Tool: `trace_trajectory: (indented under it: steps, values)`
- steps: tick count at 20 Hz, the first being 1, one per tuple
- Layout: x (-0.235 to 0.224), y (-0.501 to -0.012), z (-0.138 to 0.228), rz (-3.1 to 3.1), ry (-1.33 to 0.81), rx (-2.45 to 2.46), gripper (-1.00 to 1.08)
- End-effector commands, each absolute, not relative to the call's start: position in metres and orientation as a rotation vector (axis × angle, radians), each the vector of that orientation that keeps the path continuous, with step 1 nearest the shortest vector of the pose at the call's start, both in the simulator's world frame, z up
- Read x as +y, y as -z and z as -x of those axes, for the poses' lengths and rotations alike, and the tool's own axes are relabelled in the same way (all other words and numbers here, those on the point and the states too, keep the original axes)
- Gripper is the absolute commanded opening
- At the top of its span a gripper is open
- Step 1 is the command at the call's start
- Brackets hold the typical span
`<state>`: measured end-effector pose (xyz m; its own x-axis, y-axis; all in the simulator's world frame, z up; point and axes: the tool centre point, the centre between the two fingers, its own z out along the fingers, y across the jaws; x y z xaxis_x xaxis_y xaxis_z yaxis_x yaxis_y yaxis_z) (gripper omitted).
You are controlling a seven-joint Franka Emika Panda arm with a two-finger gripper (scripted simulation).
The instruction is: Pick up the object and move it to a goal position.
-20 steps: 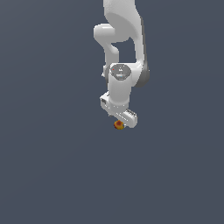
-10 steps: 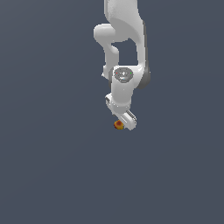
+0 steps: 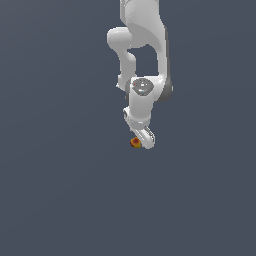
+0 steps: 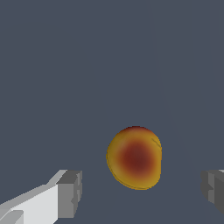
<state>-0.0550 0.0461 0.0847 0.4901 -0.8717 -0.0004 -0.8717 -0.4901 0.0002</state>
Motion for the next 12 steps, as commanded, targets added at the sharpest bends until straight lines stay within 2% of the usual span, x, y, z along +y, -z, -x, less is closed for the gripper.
trace_trajectory:
  steps: [1,12]
  values:
    - [0.046,-0.084,0.055,2.703,0.0,1.601,1.0]
    - [0.046,-0.058,0.056,2.704,0.0,1.599,1.0]
